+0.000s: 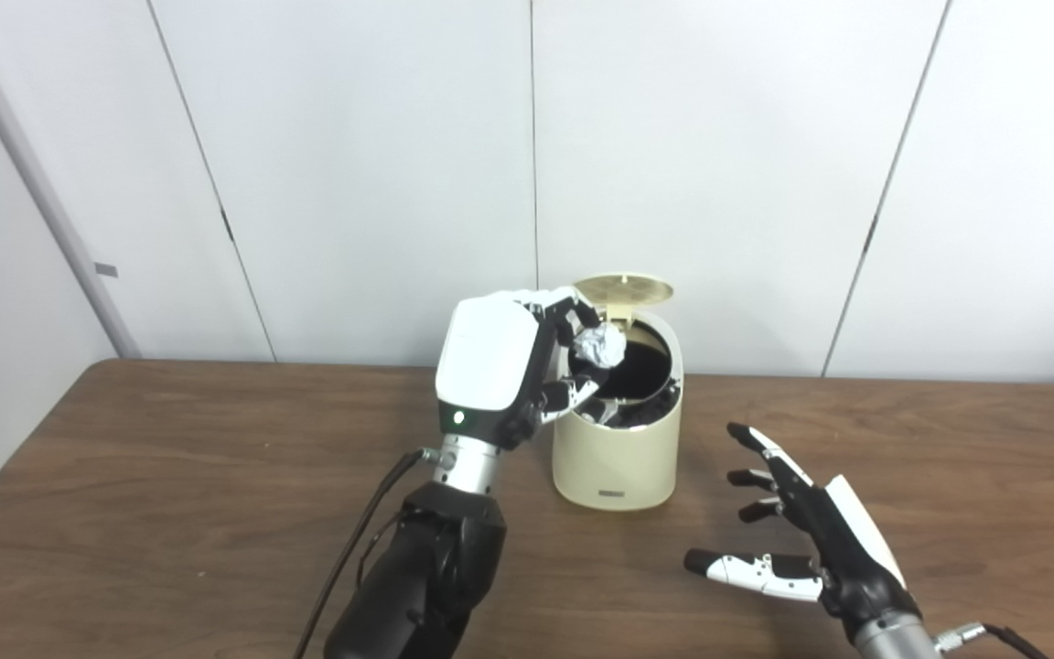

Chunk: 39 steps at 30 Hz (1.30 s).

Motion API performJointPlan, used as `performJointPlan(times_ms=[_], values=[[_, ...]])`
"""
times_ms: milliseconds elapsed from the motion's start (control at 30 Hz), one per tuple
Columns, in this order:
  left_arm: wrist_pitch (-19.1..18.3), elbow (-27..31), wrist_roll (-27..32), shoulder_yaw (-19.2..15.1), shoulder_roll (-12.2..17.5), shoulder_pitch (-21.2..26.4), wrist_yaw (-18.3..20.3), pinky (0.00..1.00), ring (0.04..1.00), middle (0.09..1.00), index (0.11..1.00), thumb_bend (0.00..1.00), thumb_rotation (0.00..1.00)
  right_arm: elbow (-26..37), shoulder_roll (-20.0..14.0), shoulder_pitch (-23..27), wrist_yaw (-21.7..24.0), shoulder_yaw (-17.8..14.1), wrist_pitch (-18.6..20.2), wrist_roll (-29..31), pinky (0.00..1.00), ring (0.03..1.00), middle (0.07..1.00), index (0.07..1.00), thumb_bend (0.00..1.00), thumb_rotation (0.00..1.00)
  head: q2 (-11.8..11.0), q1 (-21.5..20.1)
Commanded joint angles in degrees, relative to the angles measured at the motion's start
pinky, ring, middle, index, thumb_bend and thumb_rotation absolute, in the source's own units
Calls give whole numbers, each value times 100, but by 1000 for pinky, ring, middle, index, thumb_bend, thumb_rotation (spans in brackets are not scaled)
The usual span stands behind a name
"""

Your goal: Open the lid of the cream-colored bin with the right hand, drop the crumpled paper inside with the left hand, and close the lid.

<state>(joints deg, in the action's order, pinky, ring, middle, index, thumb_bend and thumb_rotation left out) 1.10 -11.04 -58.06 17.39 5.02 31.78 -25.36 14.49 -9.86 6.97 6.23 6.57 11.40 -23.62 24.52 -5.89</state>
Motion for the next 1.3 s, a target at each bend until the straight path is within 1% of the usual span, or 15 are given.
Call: performJointPlan(times_ms=[0,233,367,433,500,533,633,700,767,833,933,1033,1233,1267], values=[[56,1,30,10,-29,362,-191,485,455,434,530,519,0,226,-24,129,-101,-35,-145,-28,648,789,931,909,688,333,3,-9],[66,-272,-41,97,0,529,-383,454,453,435,529,519,0,328,-11,90,-86,-50,-107,-25,648,797,933,905,688,328,14,-67],[69,-452,-55,159,11,607,-513,461,455,438,528,520,0,355,-34,71,-83,-71,-100,-36,645,796,934,905,691,345,14,-67],[30,-510,-86,199,22,636,-539,450,453,439,528,520,0,364,-35,66,-88,-82,-100,-35,628,792,932,899,689,341,14,-67],[-50,-516,-107,237,37,646,-454,435,448,438,528,520,0,387,-23,56,-81,-94,-75,-23,620,794,933,893,684,336,14,-67],[-93,-499,-101,253,48,644,-374,438,449,439,529,520,0,397,-14,52,-79,-97,-69,-19,619,795,933,890,687,338,49,-13],[-159,-491,-97,308,95,642,-206,455,467,444,533,520,0,419,0,34,-75,-103,-55,-13,623,796,931,883,687,335,65,-6],[-211,-486,-81,331,110,632,-91,487,483,448,539,519,0,410,-1,27,-82,-105,-64,-20,634,802,931,883,690,340,65,-6],[-258,-477,-64,354,124,625,5,502,490,473,504,524,0,416,0,22,-87,-104,-55,-40,637,803,933,885,693,352,89,13],[-307,-440,-50,364,132,607,109,519,497,481,495,525,0,423,-2,15,-89,-106,-59,-45,637,804,933,885,695,357,89,13],[-360,-370,-9,360,137,570,278,554,517,486,495,524,0,410,-5,8,-93,-112,-81,-36,625,804,936,886,661,310,114,42],[-369,-311,-6,364,150,545,334,571,529,489,495,524,0,401,0,-1,-100,-117,-97,-22,625,802,938,888,656,294,125,42],[-374,-257,-5,358,166,524,361,576,533,489,495,524,0,378,4,4,-108,-101,-87,-67,645,798,935,888,665,305,125,42],[-379,-242,-9,358,171,522,372,561,528,489,495,524,0,373,5,6,-109,-96,-86,-78,650,798,933,888,666,305,125,42]])
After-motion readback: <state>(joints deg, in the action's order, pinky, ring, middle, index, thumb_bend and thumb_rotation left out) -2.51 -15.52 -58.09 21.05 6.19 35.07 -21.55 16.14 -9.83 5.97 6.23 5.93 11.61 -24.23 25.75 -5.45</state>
